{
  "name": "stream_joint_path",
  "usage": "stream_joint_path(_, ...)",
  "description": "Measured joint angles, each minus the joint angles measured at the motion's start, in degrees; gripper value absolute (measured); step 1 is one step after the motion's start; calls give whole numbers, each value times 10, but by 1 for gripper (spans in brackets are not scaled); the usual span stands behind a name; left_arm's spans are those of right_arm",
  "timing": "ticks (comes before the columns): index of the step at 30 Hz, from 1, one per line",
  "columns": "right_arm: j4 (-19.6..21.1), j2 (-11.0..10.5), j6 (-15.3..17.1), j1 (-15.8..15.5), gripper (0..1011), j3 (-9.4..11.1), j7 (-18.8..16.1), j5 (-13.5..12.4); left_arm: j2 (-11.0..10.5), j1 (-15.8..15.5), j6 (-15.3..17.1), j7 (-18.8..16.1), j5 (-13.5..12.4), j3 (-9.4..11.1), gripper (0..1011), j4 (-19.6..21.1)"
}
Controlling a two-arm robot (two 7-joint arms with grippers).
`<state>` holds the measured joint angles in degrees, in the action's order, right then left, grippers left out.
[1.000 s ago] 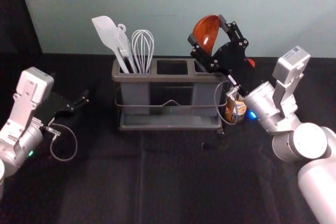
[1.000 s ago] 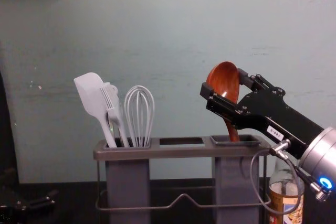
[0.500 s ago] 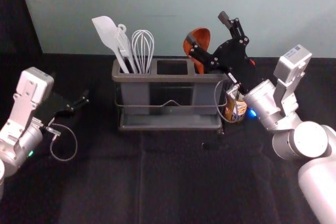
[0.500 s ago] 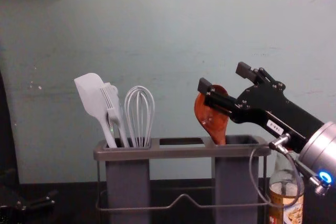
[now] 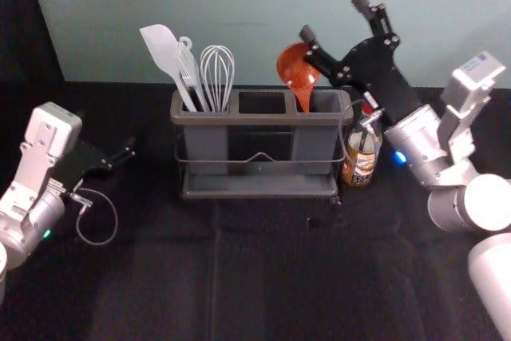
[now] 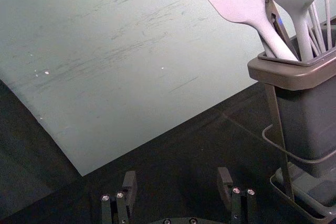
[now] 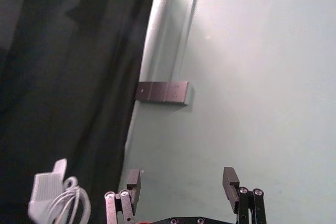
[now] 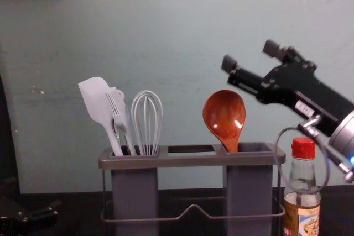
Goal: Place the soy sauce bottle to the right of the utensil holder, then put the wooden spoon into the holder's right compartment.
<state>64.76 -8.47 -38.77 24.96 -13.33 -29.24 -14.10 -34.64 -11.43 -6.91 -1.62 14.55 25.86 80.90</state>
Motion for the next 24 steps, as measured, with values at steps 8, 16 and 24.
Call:
stream_joint_path(8,32,-18,-6,-14,1002,26,12,-2,0,0,0,0,0,0,1005,0)
stream_joint_path(16,55,-32,-11,-37,1002,68,53,26,0,0,0,0,0,0,1005,0)
stream_joint_path(24,84,-29,41,-68,1002,116,146,115,0,0,0,0,0,0,1005,0)
